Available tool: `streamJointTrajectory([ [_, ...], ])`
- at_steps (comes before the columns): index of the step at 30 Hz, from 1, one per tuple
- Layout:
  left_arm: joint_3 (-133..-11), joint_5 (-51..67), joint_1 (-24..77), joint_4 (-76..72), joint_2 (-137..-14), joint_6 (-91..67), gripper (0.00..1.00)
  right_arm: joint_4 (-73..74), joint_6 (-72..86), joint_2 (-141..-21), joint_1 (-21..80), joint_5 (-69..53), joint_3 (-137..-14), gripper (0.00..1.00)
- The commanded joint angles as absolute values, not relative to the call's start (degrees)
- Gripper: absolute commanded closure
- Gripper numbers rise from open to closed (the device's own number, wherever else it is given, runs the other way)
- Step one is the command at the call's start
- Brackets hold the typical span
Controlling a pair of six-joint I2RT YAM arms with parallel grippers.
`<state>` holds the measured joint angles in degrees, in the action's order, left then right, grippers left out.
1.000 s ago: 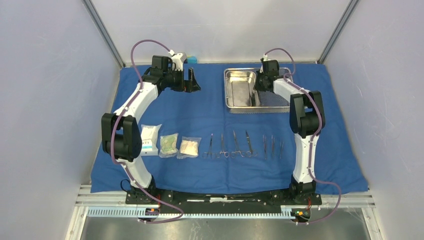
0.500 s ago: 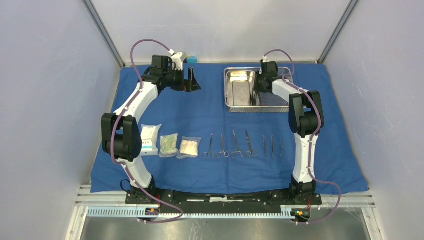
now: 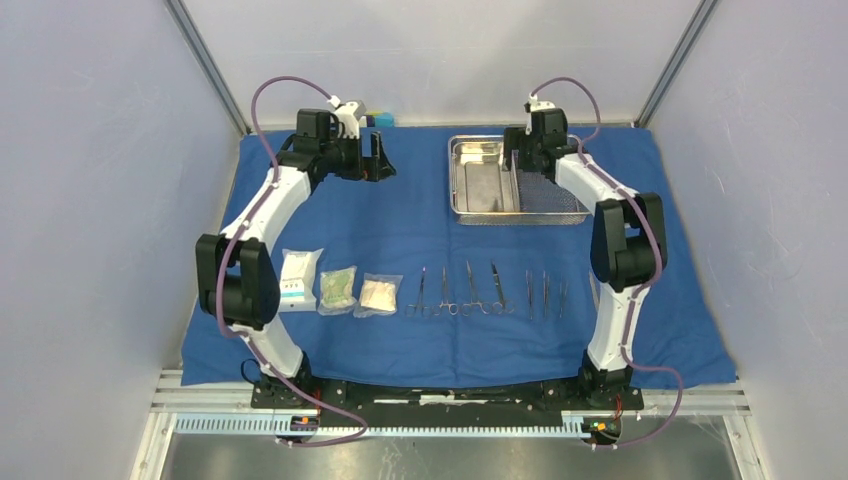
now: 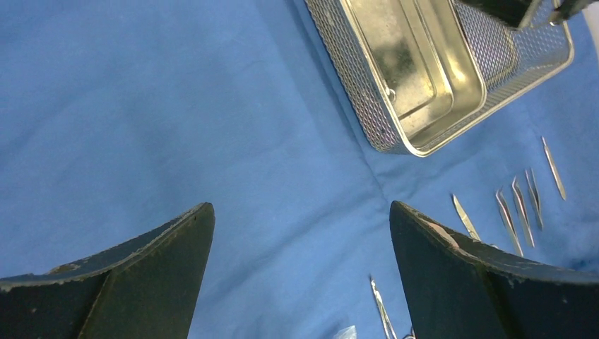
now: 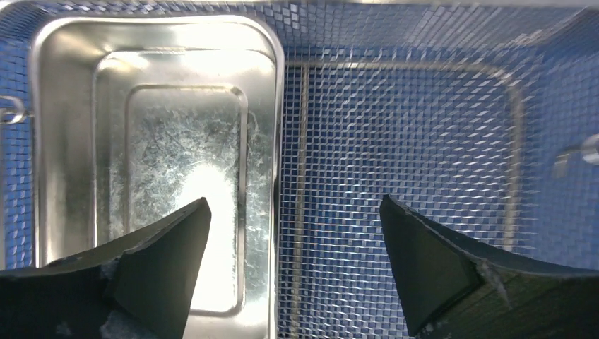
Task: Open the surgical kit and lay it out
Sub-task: Move the container from the surgical kit, then reset both arms
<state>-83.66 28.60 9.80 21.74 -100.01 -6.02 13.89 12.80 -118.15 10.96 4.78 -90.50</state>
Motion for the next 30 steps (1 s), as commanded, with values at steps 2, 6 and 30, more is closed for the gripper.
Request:
streamJointTrajectory([
  [2, -82.0, 22.6, 8.0, 18.8, -91.8, -5.9, 0.00, 14.2, 2.2, -109.5, 10.0, 7.5, -92.4, 0.02],
  [6, -79.6, 17.3, 5.8, 18.9, -87.0, -7.2, 0.00, 19.0, -2.4, -106.2, 7.6, 5.8, -93.1, 0.02],
  [30, -57.1, 5.5, 0.7, 16.3, -50.9, -1.5, 0.00, 17.4, -12.4, -72.5, 2.1, -9.5, -69.4, 0.02],
])
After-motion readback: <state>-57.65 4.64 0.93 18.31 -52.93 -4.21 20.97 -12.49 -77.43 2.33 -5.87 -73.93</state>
